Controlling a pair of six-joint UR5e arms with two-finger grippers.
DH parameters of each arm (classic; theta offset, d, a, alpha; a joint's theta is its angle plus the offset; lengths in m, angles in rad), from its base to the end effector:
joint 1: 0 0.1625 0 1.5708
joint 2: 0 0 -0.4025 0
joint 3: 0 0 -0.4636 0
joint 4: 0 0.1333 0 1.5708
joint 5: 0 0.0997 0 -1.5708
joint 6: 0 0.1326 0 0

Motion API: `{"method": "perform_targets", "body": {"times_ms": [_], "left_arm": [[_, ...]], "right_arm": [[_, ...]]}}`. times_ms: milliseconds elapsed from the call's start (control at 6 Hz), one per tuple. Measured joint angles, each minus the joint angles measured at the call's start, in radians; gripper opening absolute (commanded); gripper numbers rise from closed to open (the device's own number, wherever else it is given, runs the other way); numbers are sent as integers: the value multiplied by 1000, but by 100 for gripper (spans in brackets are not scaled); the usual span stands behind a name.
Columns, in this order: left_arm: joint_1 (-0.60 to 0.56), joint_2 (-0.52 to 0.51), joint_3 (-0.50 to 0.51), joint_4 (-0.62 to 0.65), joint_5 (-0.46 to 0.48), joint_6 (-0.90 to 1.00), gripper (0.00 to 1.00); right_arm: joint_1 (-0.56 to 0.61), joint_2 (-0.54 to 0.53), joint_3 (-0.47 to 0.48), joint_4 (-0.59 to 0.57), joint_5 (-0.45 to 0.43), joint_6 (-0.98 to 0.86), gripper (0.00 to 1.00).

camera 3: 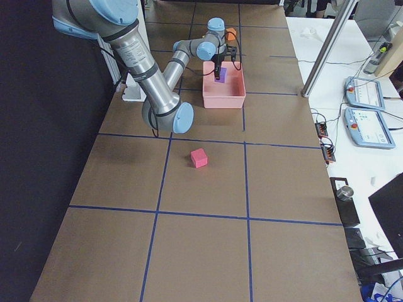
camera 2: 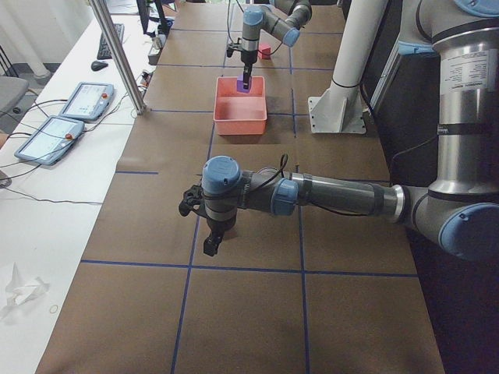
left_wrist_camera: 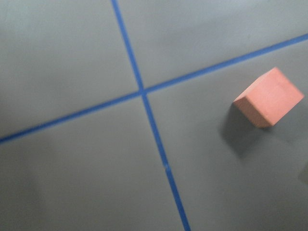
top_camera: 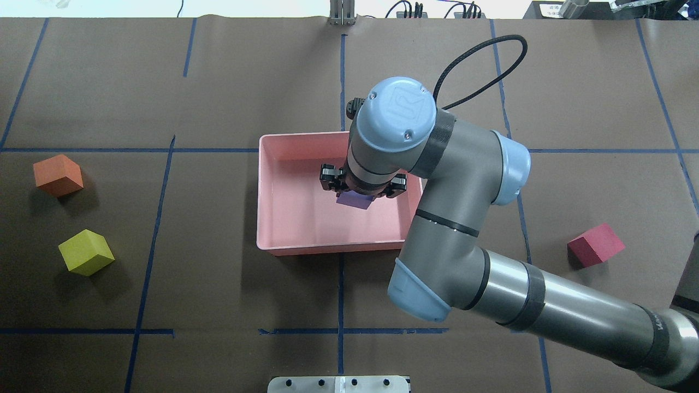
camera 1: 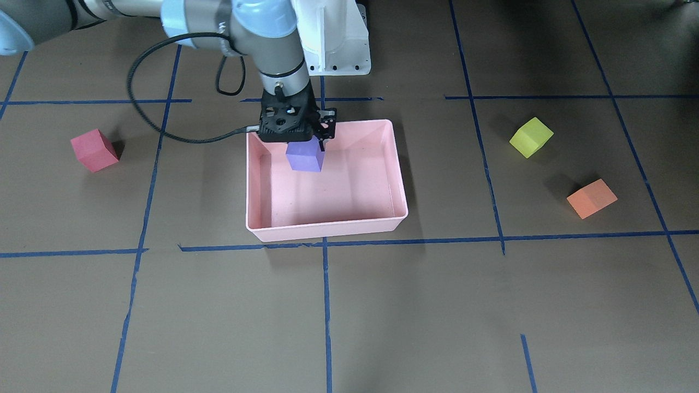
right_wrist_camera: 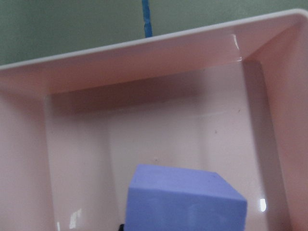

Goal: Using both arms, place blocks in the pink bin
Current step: 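Carry the purple cube into the pink bin and release it, then grasp the orange cube with the left gripper while the right gripper withdraws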

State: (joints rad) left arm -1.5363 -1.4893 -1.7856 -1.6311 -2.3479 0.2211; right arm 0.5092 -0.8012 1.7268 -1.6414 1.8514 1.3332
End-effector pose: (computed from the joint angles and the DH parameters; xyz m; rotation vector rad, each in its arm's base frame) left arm -0.0216 -0.5438 0.5756 0.2562 0.7573 0.3171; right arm -0.5820 -0.4355 0.0895 0.0647 -0.8869 0.1335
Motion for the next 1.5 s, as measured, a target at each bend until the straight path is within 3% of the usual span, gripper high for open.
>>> {"method": "perform_targets", "body": {"times_ms": [500, 667, 1000, 1167, 1500], "left_arm": [[134, -38, 13, -54, 2, -267, 100], [176, -48, 30, -95, 5, -467, 100], [299, -75, 118, -301, 33, -965, 100], [366, -92, 170, -396, 76, -1119, 100], [430, -136, 264, -472, 118, -1214, 100]], "right_arm": [[-4, 0, 12, -8, -39, -11, 100], [34, -5, 16, -8, -9, -43, 100], [130, -47, 18, -7, 65, -159, 100], [163, -73, 23, -7, 87, -210, 100], [185, -105, 38, -5, 102, -248, 100]]}}
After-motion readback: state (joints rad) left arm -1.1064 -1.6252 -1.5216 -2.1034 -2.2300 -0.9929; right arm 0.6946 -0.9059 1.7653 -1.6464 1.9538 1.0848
